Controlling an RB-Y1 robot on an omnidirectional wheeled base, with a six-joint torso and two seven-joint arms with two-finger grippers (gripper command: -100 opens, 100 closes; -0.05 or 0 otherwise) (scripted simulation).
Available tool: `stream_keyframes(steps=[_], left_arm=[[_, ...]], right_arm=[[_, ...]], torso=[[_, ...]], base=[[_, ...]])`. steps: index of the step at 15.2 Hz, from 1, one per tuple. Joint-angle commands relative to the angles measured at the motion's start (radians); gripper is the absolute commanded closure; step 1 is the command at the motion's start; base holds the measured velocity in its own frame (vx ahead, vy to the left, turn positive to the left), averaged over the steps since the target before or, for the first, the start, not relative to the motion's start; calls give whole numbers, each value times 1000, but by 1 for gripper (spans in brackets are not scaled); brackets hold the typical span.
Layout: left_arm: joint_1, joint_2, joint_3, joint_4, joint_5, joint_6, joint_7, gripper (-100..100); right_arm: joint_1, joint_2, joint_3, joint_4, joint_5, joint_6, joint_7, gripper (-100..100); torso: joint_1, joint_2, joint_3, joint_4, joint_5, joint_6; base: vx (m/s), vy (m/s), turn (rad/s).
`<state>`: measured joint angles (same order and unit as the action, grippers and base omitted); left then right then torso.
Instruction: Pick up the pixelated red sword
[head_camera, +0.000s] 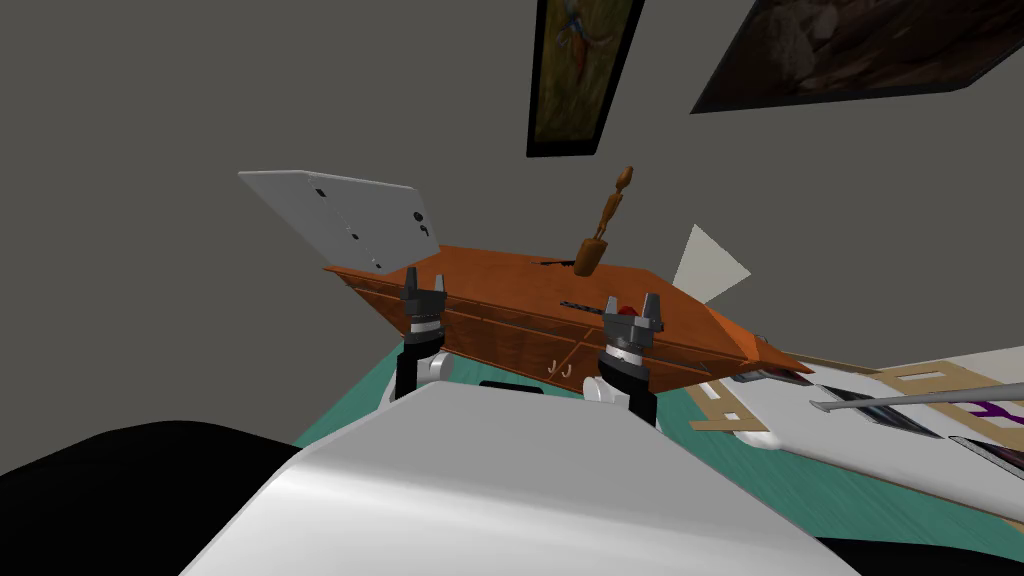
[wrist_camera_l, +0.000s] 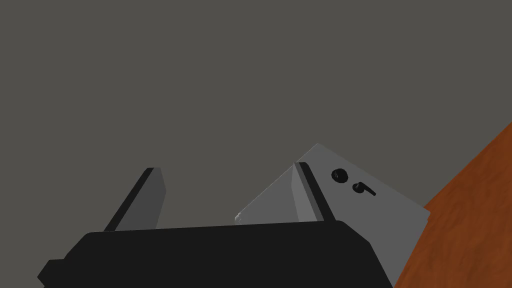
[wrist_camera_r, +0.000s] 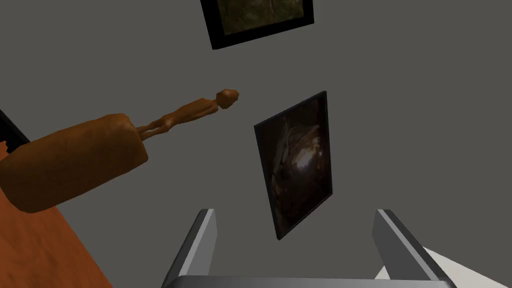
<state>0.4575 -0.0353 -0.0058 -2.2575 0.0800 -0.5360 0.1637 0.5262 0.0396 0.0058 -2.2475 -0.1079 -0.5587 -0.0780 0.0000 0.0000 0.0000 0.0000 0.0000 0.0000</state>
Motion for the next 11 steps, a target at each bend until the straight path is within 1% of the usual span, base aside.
stream_keyframes(steps=[1, 2, 3, 4, 5, 6, 7, 8, 9, 10, 11], left_arm=[[0, 0, 0, 0, 0, 0, 0, 0], [0, 0, 0, 0, 0, 0, 0, 0], [0, 0, 0, 0, 0, 0, 0, 0], [0, 0, 0, 0, 0, 0, 0, 0], [0, 0, 0, 0, 0, 0, 0, 0], [0, 0, 0, 0, 0, 0, 0, 0], [0, 0, 0, 0, 0, 0, 0, 0], [0, 0, 0, 0, 0, 0, 0, 0], [0, 0, 0, 0, 0, 0, 0, 0], [0, 0, 0, 0, 0, 0, 0, 0], [0, 0, 0, 0, 0, 0, 0, 0]], right_arm=[[6, -50, -3, 9, 6, -6, 3, -100], [6, -50, -3, 9, 6, -6, 3, -100], [12, -85, -7, 19, 12, -12, 7, -100], [12, -92, -7, 19, 12, -12, 7, -100], [20, -123, -11, 32, 20, -19, 11, -100], [20, -139, -11, 32, 20, -19, 11, -100], [30, -165, -17, 47, 30, -29, 17, -100], [30, -186, -17, 47, 30, -29, 17, -100], [30, -193, -17, 47, 30, -29, 17, -100], [41, -225, -23, 65, 41, -39, 23, -100], [41, -247, -23, 65, 41, -39, 23, -100]], torso=[[0, 0, 0, 0, 0, 0], [0, 0, 0, 0, 0, 0], [0, 0, 0, 0, 0, 0], [1, 0, 0, 0, 0, 0], [1, 0, 0, 0, 0, 0], [1, 0, 0, 0, 0, 0], [1, 0, 0, 0, 0, 0], [1, 1, 0, 0, 0, 0], [2, 1, 0, 0, 0, 0], [1, 1, 0, 0, 0, 0], [1, 1, 0, 0, 0, 0]], base=[[0, 7, -16], [-2, 13, -21], [-3, 20, -27], [-4, 23, -22], [-4, 25, -32], [-4, 25, -27], [-4, 28, -34], [-6, 31, -34], [-7, 23, -11], [-3, 25, -23], [-2, 27, -34]])
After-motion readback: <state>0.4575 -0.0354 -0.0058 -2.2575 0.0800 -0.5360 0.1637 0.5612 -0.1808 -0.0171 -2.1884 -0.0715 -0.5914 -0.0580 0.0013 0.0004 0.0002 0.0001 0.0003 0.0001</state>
